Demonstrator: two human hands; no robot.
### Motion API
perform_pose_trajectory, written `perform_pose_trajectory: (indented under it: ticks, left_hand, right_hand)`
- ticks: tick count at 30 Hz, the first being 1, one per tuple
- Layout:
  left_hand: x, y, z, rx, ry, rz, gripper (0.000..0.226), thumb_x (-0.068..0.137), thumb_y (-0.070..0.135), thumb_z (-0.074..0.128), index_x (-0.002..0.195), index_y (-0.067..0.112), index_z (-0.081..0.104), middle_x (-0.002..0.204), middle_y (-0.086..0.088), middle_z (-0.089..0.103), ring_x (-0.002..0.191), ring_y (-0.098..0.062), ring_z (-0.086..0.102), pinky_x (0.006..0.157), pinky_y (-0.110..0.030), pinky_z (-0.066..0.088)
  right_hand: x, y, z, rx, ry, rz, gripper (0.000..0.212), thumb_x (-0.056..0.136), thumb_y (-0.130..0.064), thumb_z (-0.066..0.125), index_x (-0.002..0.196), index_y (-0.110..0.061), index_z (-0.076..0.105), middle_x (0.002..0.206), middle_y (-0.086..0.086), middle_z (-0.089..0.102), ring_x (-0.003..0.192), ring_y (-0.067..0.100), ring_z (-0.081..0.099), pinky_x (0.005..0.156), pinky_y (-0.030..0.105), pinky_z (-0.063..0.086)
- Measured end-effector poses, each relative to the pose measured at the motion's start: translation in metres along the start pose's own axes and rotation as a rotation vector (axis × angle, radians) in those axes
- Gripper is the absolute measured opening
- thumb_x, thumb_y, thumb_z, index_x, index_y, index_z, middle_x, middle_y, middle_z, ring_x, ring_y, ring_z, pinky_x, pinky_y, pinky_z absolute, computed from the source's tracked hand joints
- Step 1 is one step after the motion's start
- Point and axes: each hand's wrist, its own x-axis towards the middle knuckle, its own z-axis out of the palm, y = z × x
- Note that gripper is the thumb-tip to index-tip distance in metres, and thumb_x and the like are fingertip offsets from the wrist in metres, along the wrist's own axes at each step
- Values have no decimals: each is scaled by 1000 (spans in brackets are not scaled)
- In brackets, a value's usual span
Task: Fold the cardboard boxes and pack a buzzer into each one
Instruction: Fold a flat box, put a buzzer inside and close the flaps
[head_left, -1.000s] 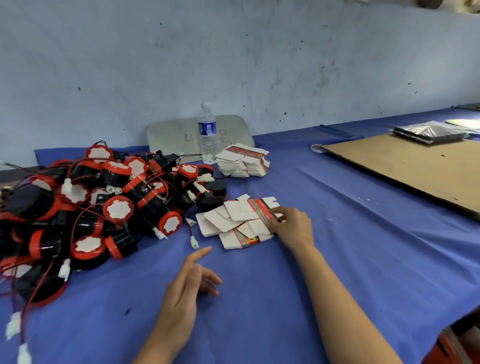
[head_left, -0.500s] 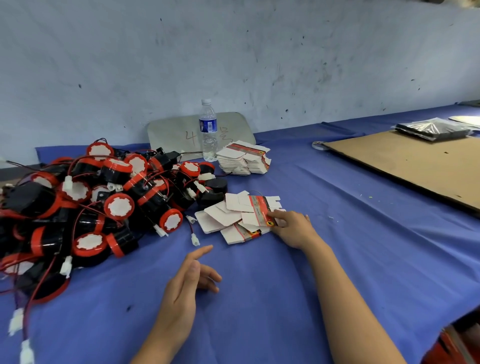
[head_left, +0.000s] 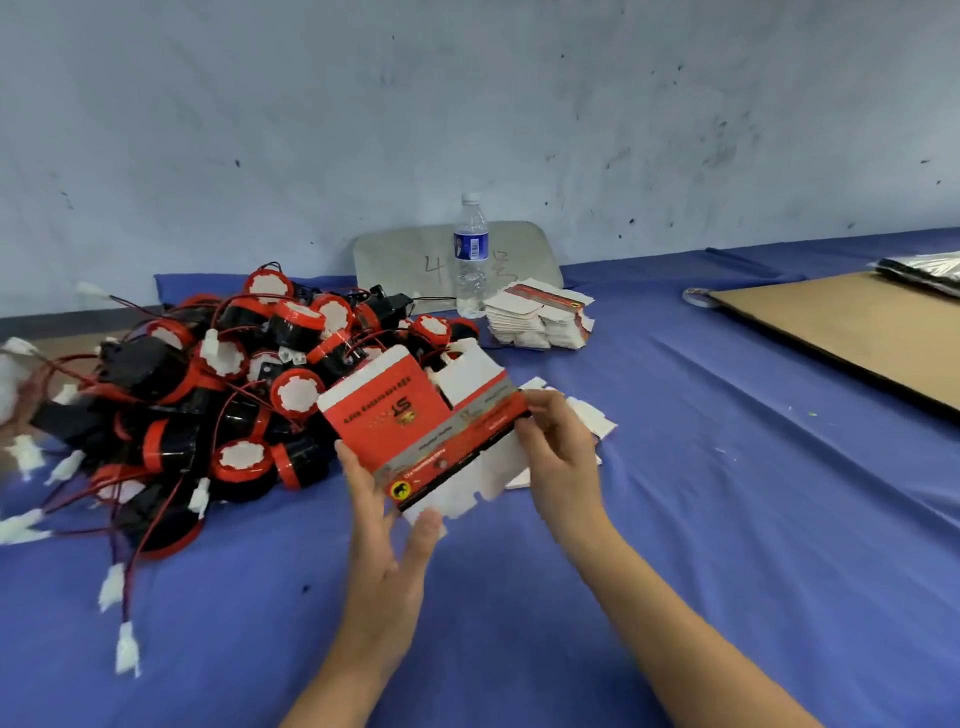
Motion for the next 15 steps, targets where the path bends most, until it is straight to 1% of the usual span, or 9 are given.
perform_pose_trajectory:
  ticks: [1,3,6,7,9,11,12,13,15]
  left_hand:
    - [0,1,0,-12,32,-6,99,63,87,55,135,67,-10,144,48,17,136,15,24,106,-22,27]
    - [2,0,-3,-12,105,-19,103,58,91,53,133,68,-13,134,58,13,131,24,20,104,-19,23]
    - [2,1,-6,-11,143,-11,101,57,91,54,131,71,-11,132,59,14,128,26,22,100,-17,26]
    - [2,1,-6,-24,145,-8,100,57,90,56,130,72,-10,135,56,15,130,23,24,101,-18,27]
    - [2,3,-4,-38,141,-10,103,57,88,58,132,69,-9,136,53,17,130,21,28,102,-22,31]
    - [2,5,-1,-36,100,5,105,61,85,59,137,60,-9,130,57,25,124,23,35,96,-16,40]
    - [1,4,1,-25,59,11,103,65,82,59,139,56,-8,129,56,28,122,23,37,93,-10,42]
    - [-1,0,1,-7,12,14,99,70,78,58,142,51,-5,134,52,29,126,20,36,94,-9,41]
    - [-4,-9,-1,93,-35,-31,95,73,76,48,149,34,9,152,26,27,140,2,29,111,-23,35]
  right_hand:
    - [-8,3,8,-5,-68,0,31,94,1,46,100,-26,61,77,-6,62,71,8,53,67,23,42]
    - [-20,8,20,-83,-186,-13,23,94,-21,53,114,-32,54,84,-18,60,75,1,51,72,21,42]
    - [-25,12,24,-173,-282,3,42,84,-51,58,122,-48,42,115,-35,51,112,-9,47,93,12,39]
    - [-25,11,23,-173,-288,8,43,82,-54,59,120,-50,40,117,-37,49,115,-12,45,93,9,37]
    - [-25,10,21,-174,-285,23,49,80,-55,60,125,-44,43,122,-30,52,116,-9,46,95,12,39]
    - [-26,9,19,-183,-315,7,51,80,-55,60,126,-36,49,122,-17,58,114,-3,51,94,21,43]
    - [-28,8,20,-181,-373,-15,45,81,-55,59,123,-40,49,120,-18,59,112,-1,53,93,21,43]
    - [-31,8,22,-169,-459,-24,38,84,-53,57,120,-45,50,116,-22,60,110,0,55,91,20,44]
    - [-42,3,30,-125,-633,20,20,91,-46,48,109,-47,57,99,-26,63,94,1,61,82,19,48]
